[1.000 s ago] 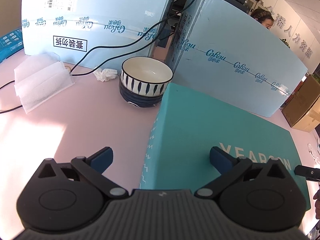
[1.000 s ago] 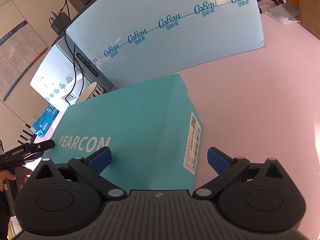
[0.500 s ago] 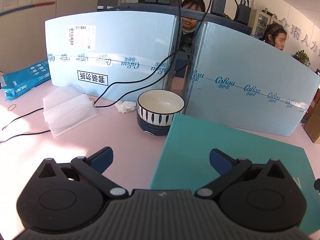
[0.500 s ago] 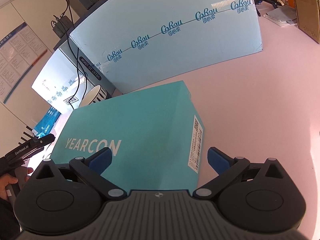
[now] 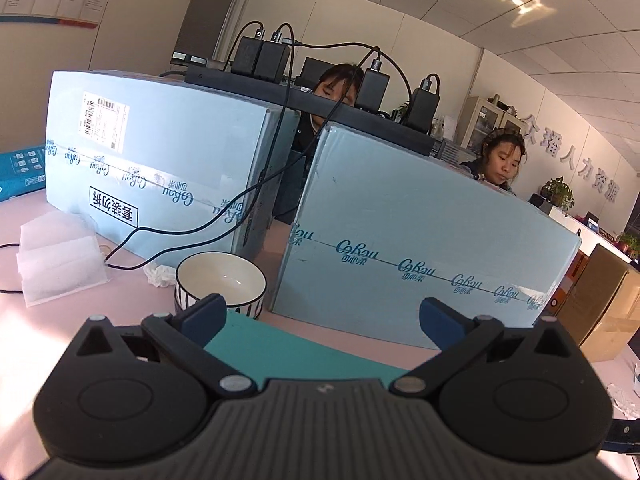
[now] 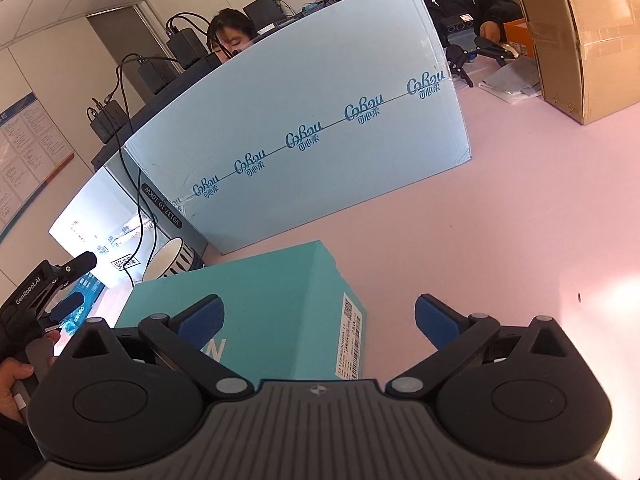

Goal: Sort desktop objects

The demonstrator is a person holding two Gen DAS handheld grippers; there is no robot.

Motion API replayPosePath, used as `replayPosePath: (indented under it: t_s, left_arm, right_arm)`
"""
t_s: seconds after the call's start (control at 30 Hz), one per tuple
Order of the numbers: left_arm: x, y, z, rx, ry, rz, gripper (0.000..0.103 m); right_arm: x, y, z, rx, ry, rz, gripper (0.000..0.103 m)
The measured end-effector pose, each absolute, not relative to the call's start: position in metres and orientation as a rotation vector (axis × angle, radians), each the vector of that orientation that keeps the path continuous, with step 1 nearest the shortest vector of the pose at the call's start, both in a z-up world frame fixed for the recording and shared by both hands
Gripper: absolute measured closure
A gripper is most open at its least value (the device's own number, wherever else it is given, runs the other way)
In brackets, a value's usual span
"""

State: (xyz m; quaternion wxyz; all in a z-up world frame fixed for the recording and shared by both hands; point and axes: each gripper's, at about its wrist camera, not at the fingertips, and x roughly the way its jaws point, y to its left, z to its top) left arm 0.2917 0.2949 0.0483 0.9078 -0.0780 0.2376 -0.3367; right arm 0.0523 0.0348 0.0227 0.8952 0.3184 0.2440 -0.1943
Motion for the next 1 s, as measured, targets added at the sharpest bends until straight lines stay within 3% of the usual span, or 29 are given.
replayPosePath:
  t_s: [1.0]
  left_arm:
    - [0.078,0.243,0.049,-0.12,0.357,-0.277,0.0]
  right_arm:
    - [0.02,-0.008,0.025,0.384,0.589,-0.173,0.0]
